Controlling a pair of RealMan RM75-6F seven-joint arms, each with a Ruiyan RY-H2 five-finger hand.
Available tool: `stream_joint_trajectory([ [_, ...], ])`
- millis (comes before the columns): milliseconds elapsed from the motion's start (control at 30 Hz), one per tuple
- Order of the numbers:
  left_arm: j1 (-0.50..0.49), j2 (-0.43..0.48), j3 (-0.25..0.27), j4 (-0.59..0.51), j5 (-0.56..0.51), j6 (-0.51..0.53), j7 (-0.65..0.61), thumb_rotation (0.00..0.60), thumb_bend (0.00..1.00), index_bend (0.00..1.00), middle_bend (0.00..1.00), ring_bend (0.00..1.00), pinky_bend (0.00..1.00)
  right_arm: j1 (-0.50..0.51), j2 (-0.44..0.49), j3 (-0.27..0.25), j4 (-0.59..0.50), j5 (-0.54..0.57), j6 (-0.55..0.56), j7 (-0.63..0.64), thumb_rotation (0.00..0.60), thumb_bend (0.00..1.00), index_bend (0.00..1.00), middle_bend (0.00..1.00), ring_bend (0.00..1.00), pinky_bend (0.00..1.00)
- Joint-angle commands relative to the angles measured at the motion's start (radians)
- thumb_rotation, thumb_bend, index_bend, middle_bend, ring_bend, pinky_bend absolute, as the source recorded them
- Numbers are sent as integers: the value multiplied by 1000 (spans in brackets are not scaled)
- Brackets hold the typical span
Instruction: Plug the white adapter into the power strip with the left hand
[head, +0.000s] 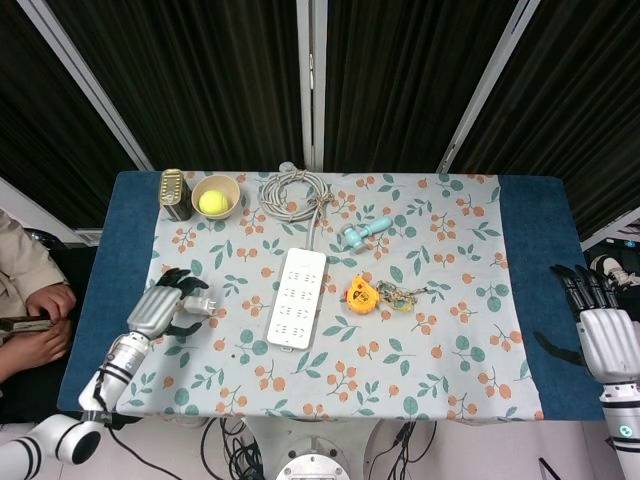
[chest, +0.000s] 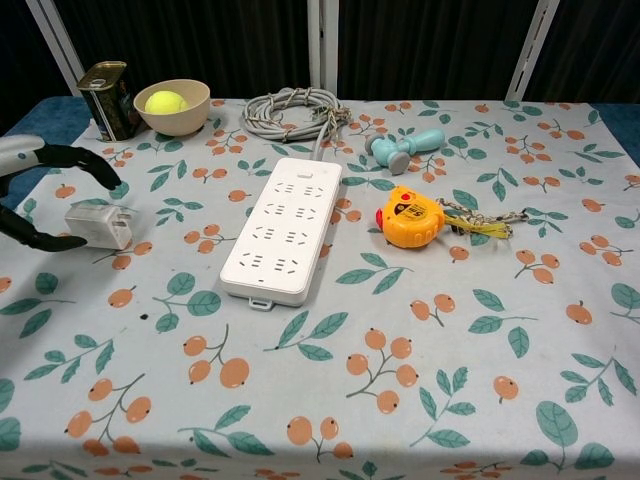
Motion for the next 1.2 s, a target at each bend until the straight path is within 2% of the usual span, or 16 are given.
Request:
stream_joint_trajectory([
  [33, -16, -55, 11, 78, 6, -1, -73, 600, 257, 313, 275, 112, 99, 3, -4, 0, 2, 2, -6, 0, 600, 123, 74, 90, 0, 0],
  [300, -18, -112, 31, 186, 16, 26, -139, 600, 300, 359, 333, 151, 99, 7, -7, 0, -6, 5, -13, -10, 600, 124, 74, 90, 0, 0],
  [467, -25, -134, 32, 234, 21, 44, -135, 600, 333, 471, 482, 292, 123, 5, -7, -1, -12, 4, -10, -17, 600, 123, 74, 90, 0, 0],
  [533, -36, -113, 36, 219, 33, 46, -80, 600, 360, 536, 557, 361, 136, 3, -7, -2, -13, 3, -6, -18, 600, 123, 74, 90, 0, 0],
  [667, -70, -18, 40, 91, 19, -10, 123, 600, 369, 555, 578, 382, 135, -4, -9, -5, -10, 4, 1, -14, 600, 123, 74, 90, 0, 0],
  [800, -118, 56, 28, -62, -71, -112, 395, 600, 372, 554, 580, 387, 127, -7, -15, -7, 1, 8, 1, -2, 600, 123, 74, 90, 0, 0],
  [900, -148, 60, 13, -115, -153, -150, 552, 600, 371, 549, 577, 386, 116, -7, -17, -7, 7, 9, -1, 4, 600, 122, 74, 90, 0, 0],
  [967, -168, 47, 0, -147, -222, -155, 652, 600, 369, 531, 568, 386, 99, -8, -18, -7, 11, 11, -1, 10, 600, 122, 74, 90, 0, 0],
  [1067, -185, 39, -4, -181, -282, -157, 724, 600, 356, 463, 524, 366, 87, -11, -17, -6, 15, 13, 1, 14, 600, 122, 74, 90, 0, 0],
  [1200, -205, 38, 3, -220, -347, -154, 792, 600, 324, 353, 404, 285, 84, -14, -17, -7, 20, 16, 3, 20, 600, 123, 74, 90, 0, 0],
])
